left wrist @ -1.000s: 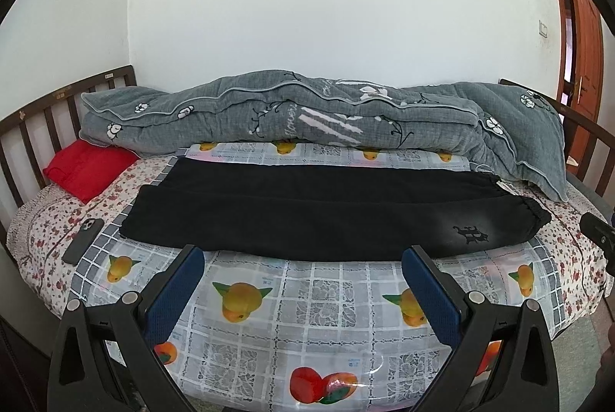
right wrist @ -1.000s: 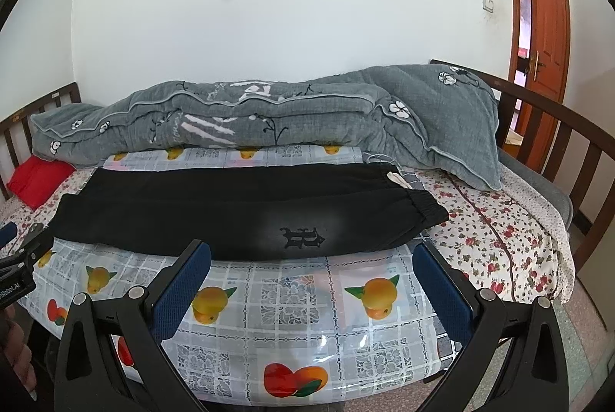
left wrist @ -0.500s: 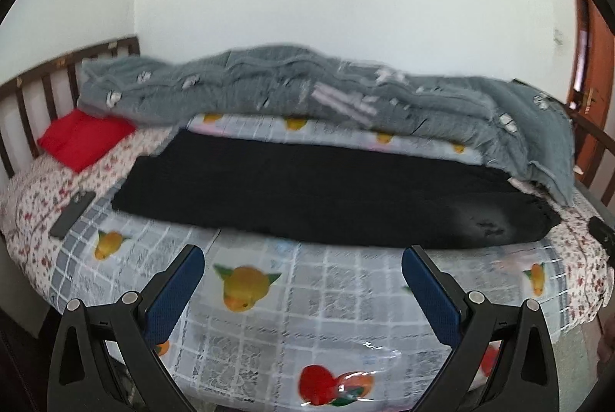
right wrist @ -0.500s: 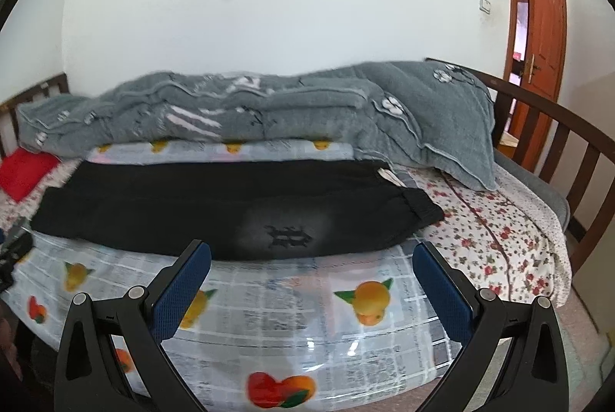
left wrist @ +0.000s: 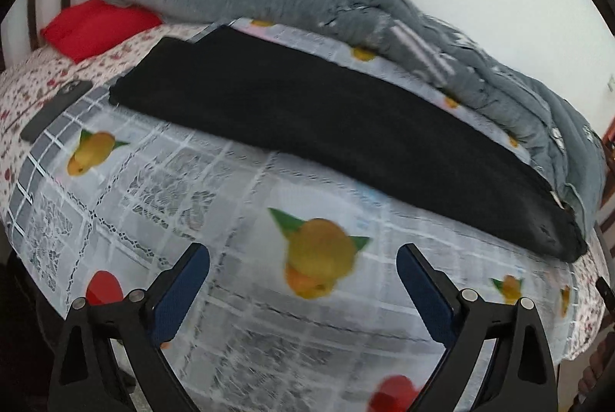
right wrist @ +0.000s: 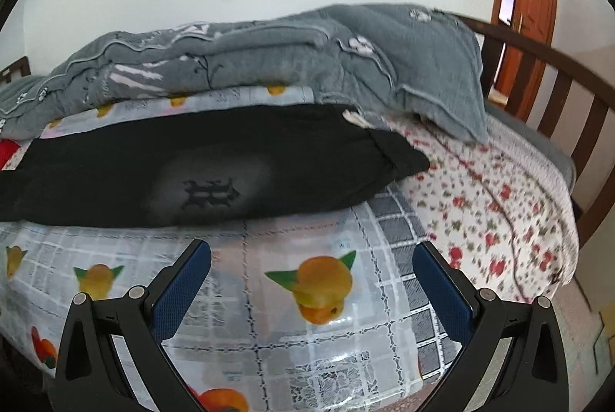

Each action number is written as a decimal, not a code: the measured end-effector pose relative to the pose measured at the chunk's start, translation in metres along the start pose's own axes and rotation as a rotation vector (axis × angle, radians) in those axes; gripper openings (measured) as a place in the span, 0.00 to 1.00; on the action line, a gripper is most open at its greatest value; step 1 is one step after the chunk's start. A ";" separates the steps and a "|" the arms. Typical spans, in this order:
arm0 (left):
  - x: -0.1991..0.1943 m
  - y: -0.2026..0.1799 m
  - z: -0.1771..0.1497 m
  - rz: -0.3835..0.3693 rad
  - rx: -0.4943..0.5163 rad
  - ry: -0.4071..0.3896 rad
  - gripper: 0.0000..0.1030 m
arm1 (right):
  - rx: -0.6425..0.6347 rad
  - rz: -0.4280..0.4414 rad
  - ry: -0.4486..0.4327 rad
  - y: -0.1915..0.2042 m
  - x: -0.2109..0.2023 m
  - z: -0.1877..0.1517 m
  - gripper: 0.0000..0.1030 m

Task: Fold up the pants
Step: 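Lower both grippers onto the waistband edge of the black pants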

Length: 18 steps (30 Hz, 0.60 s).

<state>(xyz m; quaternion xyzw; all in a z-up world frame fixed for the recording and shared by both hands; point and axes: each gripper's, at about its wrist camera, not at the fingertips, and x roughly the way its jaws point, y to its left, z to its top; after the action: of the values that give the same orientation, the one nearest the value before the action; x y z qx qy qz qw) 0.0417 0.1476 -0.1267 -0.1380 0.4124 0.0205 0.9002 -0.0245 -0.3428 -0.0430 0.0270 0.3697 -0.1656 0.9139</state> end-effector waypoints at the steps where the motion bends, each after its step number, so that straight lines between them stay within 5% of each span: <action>1: 0.006 0.004 -0.001 0.001 -0.006 0.007 0.95 | 0.002 -0.001 0.003 -0.002 0.006 -0.003 1.00; 9: 0.037 0.028 -0.001 -0.064 -0.079 -0.014 0.95 | 0.064 0.061 0.047 -0.012 0.044 -0.018 1.00; 18: 0.064 0.039 0.038 -0.091 -0.135 -0.038 0.95 | 0.165 0.177 0.087 -0.018 0.087 -0.010 0.96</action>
<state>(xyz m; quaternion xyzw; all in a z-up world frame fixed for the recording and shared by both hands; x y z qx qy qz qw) 0.1057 0.1904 -0.1600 -0.2165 0.3861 0.0096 0.8967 0.0212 -0.3830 -0.1082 0.1419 0.3903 -0.1126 0.9027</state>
